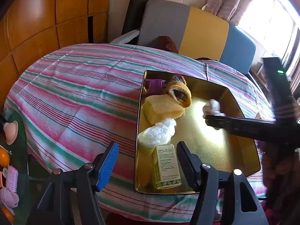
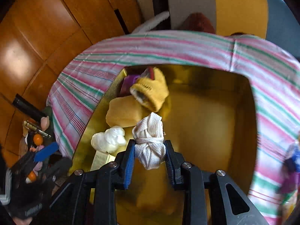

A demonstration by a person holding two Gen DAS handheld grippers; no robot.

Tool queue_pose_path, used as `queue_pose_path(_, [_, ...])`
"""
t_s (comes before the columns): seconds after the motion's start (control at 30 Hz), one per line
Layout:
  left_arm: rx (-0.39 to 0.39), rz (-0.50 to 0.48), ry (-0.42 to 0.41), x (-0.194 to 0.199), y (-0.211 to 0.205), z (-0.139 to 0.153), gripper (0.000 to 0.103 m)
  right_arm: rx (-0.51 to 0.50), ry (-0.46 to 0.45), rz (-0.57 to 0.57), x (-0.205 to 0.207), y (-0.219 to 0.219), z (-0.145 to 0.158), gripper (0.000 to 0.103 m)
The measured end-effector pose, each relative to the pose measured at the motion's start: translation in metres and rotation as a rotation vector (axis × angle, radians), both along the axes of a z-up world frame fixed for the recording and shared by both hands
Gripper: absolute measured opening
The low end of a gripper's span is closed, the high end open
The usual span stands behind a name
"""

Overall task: Organize objects
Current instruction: 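Carry the knotted white cloth into the gold tray and release it with the right tool, then move the left tool back to the pile and grasp the WEIDAN snack bag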

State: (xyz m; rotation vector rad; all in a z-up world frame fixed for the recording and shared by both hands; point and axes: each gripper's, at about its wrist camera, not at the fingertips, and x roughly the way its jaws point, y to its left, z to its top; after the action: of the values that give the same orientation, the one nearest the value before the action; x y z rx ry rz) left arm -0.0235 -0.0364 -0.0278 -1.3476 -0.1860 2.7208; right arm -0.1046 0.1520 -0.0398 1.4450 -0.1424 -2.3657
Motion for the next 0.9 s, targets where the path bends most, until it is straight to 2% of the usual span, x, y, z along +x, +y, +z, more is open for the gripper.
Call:
queue_pose_path(0.17, [0.017, 0.008, -0.020, -0.002, -0.007, -0.007, 0.064, 0.048, -0.062, -0.028, -0.015, -0.029, -0.028, 0.033])
queue_pose_path(0.27, [0.023, 0.014, -0.027, -0.002, -0.010, -0.011, 0.064, 0.022, -0.075, -0.025, -0.021, -0.036, -0.036, 0.033])
queue_pose_path(0.33, [0.021, 0.018, -0.025, -0.001, -0.012, -0.011, 0.064, -0.021, -0.071, -0.013, -0.021, -0.037, -0.037, 0.048])
queue_pose_path(0.47, [0.018, 0.027, -0.016, -0.001, -0.014, -0.009, 0.064, -0.075, -0.039, -0.006, -0.012, -0.030, -0.029, 0.060])
queue_pose_path(0.53, [0.012, 0.029, -0.013, -0.001, -0.014, -0.009, 0.065, -0.089, -0.008, -0.005, -0.008, -0.025, -0.021, 0.072])
queue_pose_path(0.7, [0.007, 0.015, 0.004, 0.002, -0.010, -0.004, 0.065, -0.069, 0.049, -0.021, 0.013, -0.010, -0.004, 0.093])
queue_pose_path(0.9, [0.005, -0.012, 0.026, 0.008, -0.002, 0.003, 0.065, -0.028, 0.115, -0.036, 0.037, 0.013, 0.016, 0.103])
